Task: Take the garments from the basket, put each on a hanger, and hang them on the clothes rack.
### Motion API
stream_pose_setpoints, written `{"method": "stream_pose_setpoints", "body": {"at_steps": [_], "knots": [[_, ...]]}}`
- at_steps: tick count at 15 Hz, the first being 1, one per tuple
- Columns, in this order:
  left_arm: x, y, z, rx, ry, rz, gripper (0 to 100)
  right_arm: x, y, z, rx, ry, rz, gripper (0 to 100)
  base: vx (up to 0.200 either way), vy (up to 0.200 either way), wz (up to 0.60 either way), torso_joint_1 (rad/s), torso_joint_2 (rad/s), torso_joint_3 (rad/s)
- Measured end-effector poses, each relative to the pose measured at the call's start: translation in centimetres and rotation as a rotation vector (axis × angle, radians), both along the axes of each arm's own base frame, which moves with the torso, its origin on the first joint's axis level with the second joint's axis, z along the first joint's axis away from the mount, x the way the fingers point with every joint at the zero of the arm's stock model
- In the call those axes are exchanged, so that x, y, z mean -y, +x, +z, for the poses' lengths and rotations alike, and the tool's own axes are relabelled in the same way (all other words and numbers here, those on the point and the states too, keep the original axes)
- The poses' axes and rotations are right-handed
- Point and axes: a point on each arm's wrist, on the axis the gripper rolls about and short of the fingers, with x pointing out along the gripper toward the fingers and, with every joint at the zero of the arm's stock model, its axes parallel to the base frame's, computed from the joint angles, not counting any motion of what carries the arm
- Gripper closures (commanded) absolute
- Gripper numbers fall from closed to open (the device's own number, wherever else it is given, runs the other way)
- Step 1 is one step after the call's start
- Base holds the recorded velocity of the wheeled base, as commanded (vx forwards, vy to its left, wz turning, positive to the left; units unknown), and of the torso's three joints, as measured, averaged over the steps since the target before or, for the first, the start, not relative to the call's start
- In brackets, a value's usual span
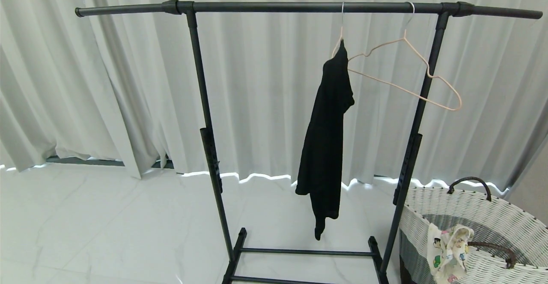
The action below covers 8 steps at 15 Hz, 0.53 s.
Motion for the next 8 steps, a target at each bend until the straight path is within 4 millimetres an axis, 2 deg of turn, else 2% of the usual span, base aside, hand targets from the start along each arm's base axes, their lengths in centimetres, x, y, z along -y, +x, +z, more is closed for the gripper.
{"method": "stream_pose_setpoints", "body": {"at_steps": [2, 5, 8], "knots": [[-0.04, -0.1, 0.01, 0.01, 0.007, 0.014, 0, 0.0, -0.01, 0.01, 0.005, 0.002, -0.003, 0, 0.0, 0.0, 0.0, -0.063, 0.27, 0.2], [-0.08, -0.18, 0.04, 0.021, 0.013, 0.035, 0, -0.01, -0.02, 0.01, 0.008, 0.005, -0.006, 0, 0.0, 0.0, 0.0, -0.018, 0.06, 0.042], [-0.09, -0.22, 0.07, 0.031, 0.002, 0.044, 0, -0.01, -0.04, 0.01, 0.009, 0.005, -0.006, 0, 0.0, -0.2, 0.0, -0.004, 0.01, 0.017]]}}
